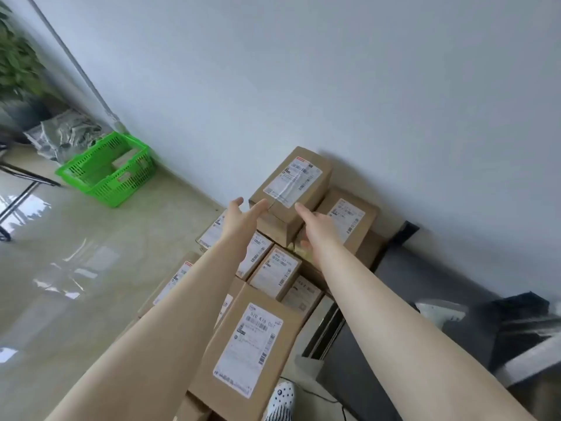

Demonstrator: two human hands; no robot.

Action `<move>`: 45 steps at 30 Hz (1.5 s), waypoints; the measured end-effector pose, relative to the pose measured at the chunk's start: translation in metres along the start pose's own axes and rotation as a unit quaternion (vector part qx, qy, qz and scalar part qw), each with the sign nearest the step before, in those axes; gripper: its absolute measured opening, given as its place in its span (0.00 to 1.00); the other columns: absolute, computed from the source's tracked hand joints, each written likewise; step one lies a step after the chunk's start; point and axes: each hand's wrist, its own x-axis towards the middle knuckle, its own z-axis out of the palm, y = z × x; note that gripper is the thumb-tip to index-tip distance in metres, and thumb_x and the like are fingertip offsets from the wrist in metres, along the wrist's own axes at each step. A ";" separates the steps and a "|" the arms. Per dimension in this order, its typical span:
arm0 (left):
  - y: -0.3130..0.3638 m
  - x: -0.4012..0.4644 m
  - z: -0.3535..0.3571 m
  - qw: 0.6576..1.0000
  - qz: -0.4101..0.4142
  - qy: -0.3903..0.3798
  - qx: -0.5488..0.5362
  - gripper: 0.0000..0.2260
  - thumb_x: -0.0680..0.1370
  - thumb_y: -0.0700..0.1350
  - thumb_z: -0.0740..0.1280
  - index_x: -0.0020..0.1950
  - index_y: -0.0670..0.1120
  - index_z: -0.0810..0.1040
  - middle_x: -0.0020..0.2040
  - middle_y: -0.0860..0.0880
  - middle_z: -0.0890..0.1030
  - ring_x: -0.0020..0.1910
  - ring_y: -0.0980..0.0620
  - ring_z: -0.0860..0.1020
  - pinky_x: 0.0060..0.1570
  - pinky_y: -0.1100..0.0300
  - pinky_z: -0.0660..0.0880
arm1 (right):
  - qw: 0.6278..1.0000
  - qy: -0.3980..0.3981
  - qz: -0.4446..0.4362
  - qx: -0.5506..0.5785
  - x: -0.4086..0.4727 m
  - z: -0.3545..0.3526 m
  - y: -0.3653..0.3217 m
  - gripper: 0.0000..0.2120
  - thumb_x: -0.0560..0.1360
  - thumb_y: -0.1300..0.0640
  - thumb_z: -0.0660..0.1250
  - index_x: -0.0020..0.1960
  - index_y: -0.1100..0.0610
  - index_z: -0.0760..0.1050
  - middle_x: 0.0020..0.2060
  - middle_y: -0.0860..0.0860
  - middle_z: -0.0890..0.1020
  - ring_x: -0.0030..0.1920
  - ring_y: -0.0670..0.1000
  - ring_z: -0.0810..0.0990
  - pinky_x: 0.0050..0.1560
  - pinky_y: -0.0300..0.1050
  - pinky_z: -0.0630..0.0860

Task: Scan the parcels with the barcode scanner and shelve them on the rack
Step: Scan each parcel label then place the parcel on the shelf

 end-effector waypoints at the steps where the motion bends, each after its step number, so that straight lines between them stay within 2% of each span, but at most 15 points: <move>1: 0.001 0.007 0.001 1.000 0.003 -0.001 0.001 0.35 0.79 0.56 0.69 0.81 0.49 0.57 0.80 0.46 0.61 0.76 0.44 0.65 0.71 0.47 0.65 | 1.000 0.004 0.003 0.003 0.004 0.005 -0.002 0.39 0.76 0.41 0.69 0.79 0.57 0.60 0.73 0.54 0.70 0.62 0.53 0.74 0.49 0.45 0.76; 2: 0.001 0.017 0.002 1.000 0.010 -0.004 0.006 0.35 0.80 0.56 0.69 0.81 0.49 0.57 0.81 0.47 0.61 0.76 0.44 0.65 0.71 0.47 0.65 | 1.000 0.013 0.012 0.004 0.010 0.007 -0.001 0.40 0.75 0.41 0.70 0.79 0.57 0.58 0.73 0.54 0.70 0.63 0.54 0.73 0.52 0.46 0.76; 4: -0.001 0.030 0.004 1.000 0.005 -0.017 0.003 0.32 0.80 0.55 0.69 0.80 0.49 0.60 0.79 0.47 0.64 0.75 0.44 0.66 0.68 0.49 0.66 | 0.999 0.020 0.031 0.014 0.020 0.012 0.002 0.42 0.75 0.41 0.71 0.79 0.58 0.57 0.74 0.54 0.69 0.69 0.57 0.72 0.64 0.53 0.74; 6: -0.001 0.041 0.007 1.000 0.000 -0.024 0.013 0.28 0.80 0.55 0.68 0.77 0.48 0.67 0.72 0.47 0.72 0.70 0.47 0.72 0.61 0.54 0.68 | 0.999 0.029 0.039 0.018 0.029 0.016 0.004 0.40 0.75 0.40 0.71 0.78 0.59 0.60 0.72 0.53 0.71 0.69 0.57 0.73 0.68 0.54 0.72; 9: -0.002 0.045 0.011 1.000 0.003 -0.014 0.017 0.23 0.79 0.56 0.70 0.68 0.45 0.72 0.58 0.48 0.79 0.54 0.52 0.77 0.50 0.58 0.70 | 0.999 0.029 0.030 0.023 0.032 0.019 0.007 0.35 0.75 0.40 0.71 0.74 0.57 0.68 0.67 0.52 0.77 0.64 0.54 0.77 0.65 0.52 0.74; 11: -0.004 0.041 0.013 1.000 0.006 -0.003 0.014 0.22 0.78 0.56 0.72 0.64 0.45 0.71 0.55 0.48 0.79 0.49 0.54 0.77 0.42 0.60 0.70 | 0.999 0.032 0.022 0.030 0.028 0.021 0.009 0.31 0.75 0.39 0.70 0.71 0.55 0.72 0.63 0.50 0.80 0.61 0.53 0.79 0.61 0.49 0.75; 15: -0.005 0.021 0.014 1.000 0.015 0.014 -0.006 0.23 0.76 0.56 0.74 0.61 0.46 0.70 0.52 0.50 0.78 0.47 0.55 0.77 0.39 0.61 0.71 | 0.998 0.032 0.011 0.054 0.010 0.019 0.010 0.32 0.74 0.38 0.70 0.73 0.54 0.70 0.64 0.50 0.79 0.62 0.53 0.78 0.64 0.50 0.74; 19: -0.003 -0.013 0.013 0.998 0.042 0.005 -0.054 0.24 0.76 0.54 0.74 0.65 0.49 0.68 0.54 0.49 0.79 0.47 0.55 0.81 0.37 0.62 0.76 | 0.995 -0.005 -0.023 0.092 -0.022 0.009 0.010 0.31 0.75 0.43 0.72 0.73 0.49 0.65 0.62 0.50 0.80 0.55 0.49 0.81 0.47 0.41 0.77; 21: -0.003 -0.034 0.014 0.996 0.058 0.000 -0.068 0.26 0.76 0.53 0.74 0.70 0.49 0.69 0.56 0.46 0.80 0.49 0.51 0.83 0.33 0.63 0.79 | 0.994 -0.024 -0.033 0.104 -0.037 0.002 0.011 0.31 0.74 0.44 0.73 0.72 0.46 0.63 0.59 0.50 0.81 0.55 0.51 0.82 0.47 0.44 0.78; 25: -0.007 -0.083 0.012 0.993 0.084 -0.007 -0.082 0.26 0.76 0.53 0.74 0.70 0.53 0.69 0.59 0.44 0.81 0.52 0.47 0.84 0.35 0.61 0.81 | 0.991 -0.075 -0.051 0.102 -0.074 -0.018 0.015 0.32 0.74 0.43 0.72 0.72 0.41 0.61 0.58 0.47 0.81 0.57 0.51 0.82 0.56 0.52 0.75; 29: -0.012 -0.134 0.009 0.990 0.116 0.003 -0.078 0.24 0.75 0.54 0.76 0.66 0.56 0.71 0.59 0.44 0.80 0.54 0.46 0.83 0.52 0.48 0.83 | 0.987 -0.109 -0.088 0.076 -0.116 -0.037 0.032 0.34 0.74 0.39 0.71 0.75 0.37 0.59 0.62 0.42 0.80 0.63 0.50 0.78 0.68 0.64 0.68; 34: -0.024 -0.197 0.007 0.989 0.128 -0.010 -0.079 0.23 0.76 0.53 0.74 0.66 0.56 0.68 0.58 0.47 0.82 0.54 0.48 0.84 0.58 0.46 0.80 | 0.981 -0.133 -0.119 0.083 -0.167 -0.056 0.058 0.30 0.76 0.40 0.70 0.74 0.36 0.62 0.64 0.44 0.79 0.65 0.51 0.77 0.66 0.60 0.71; 38: -0.041 -0.243 0.004 0.988 0.123 -0.028 -0.093 0.23 0.78 0.52 0.73 0.68 0.54 0.65 0.61 0.46 0.81 0.55 0.48 0.83 0.56 0.49 0.81 | 0.977 -0.141 -0.133 0.087 -0.207 -0.071 0.078 0.28 0.78 0.43 0.68 0.74 0.38 0.62 0.63 0.43 0.80 0.61 0.48 0.79 0.66 0.58 0.72; 42: -0.054 -0.282 0.003 0.984 0.132 -0.049 -0.109 0.22 0.80 0.49 0.70 0.69 0.53 0.63 0.61 0.47 0.80 0.54 0.52 0.82 0.40 0.63 0.79 | 0.976 -0.132 -0.149 0.086 -0.244 -0.085 0.096 0.31 0.76 0.42 0.69 0.76 0.39 0.61 0.63 0.41 0.79 0.63 0.47 0.78 0.70 0.62 0.68; 45: -0.067 -0.314 0.000 0.980 0.151 -0.065 -0.115 0.24 0.81 0.48 0.69 0.73 0.52 0.63 0.60 0.49 0.81 0.50 0.56 0.83 0.38 0.65 0.80 | 0.976 -0.119 -0.164 0.084 -0.274 -0.096 0.114 0.32 0.76 0.40 0.68 0.76 0.39 0.60 0.64 0.42 0.79 0.62 0.46 0.79 0.68 0.58 0.71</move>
